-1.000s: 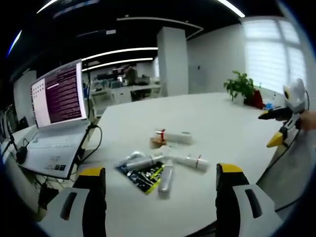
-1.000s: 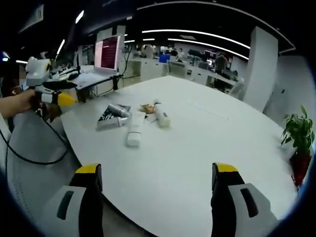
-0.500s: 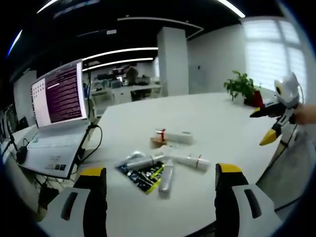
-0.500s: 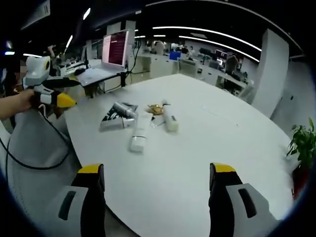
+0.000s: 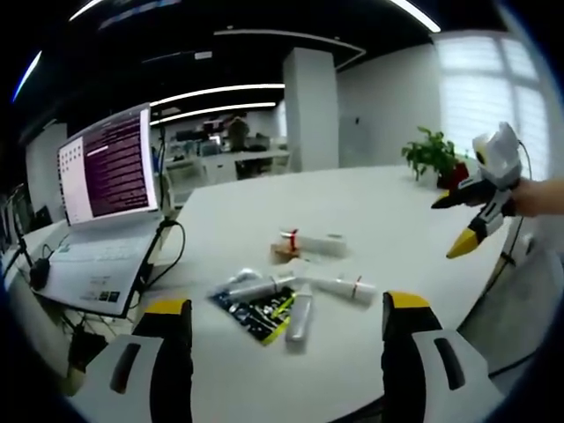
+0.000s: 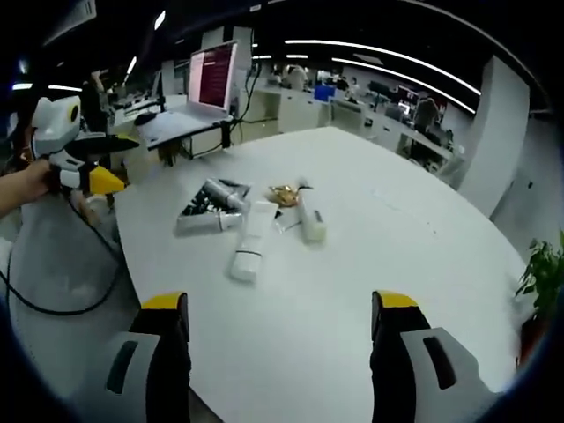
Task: Arrange the skincare products in the storage area until every visible bottle or jar stands upright without overlapping.
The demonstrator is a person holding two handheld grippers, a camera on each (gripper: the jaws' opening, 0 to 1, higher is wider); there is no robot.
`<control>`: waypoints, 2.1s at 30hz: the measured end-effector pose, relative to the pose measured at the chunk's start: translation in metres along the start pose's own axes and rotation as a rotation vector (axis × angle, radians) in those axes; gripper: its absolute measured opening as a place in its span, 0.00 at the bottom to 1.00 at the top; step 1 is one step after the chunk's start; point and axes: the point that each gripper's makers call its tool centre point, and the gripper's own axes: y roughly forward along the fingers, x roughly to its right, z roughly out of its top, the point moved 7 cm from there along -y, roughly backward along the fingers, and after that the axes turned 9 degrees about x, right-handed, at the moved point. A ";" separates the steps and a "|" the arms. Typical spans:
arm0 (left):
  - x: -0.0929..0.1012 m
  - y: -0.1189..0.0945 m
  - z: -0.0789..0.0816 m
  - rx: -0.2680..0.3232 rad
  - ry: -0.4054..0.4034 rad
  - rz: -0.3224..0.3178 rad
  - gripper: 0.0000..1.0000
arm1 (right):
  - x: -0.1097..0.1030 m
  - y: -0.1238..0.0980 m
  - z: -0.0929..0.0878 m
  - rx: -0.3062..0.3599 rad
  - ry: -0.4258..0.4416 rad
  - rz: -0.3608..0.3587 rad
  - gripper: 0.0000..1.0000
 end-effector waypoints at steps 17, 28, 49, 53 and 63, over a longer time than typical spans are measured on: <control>-0.003 0.001 -0.004 -0.003 -0.003 -0.010 0.82 | 0.009 0.042 0.012 -0.080 0.007 0.067 0.80; 0.002 0.003 -0.004 -0.007 0.003 -0.029 0.81 | 0.009 0.077 0.013 -0.136 0.027 0.110 0.75; 0.002 0.003 -0.004 -0.009 0.008 -0.018 0.81 | -0.018 0.157 0.026 -0.186 0.042 0.207 0.66; 0.002 0.003 -0.003 -0.002 0.003 -0.020 0.81 | -0.022 0.170 0.028 -0.213 0.049 0.199 0.65; 0.006 0.003 -0.004 -0.008 0.010 -0.038 0.80 | -0.026 0.207 0.023 -0.294 0.041 0.178 0.58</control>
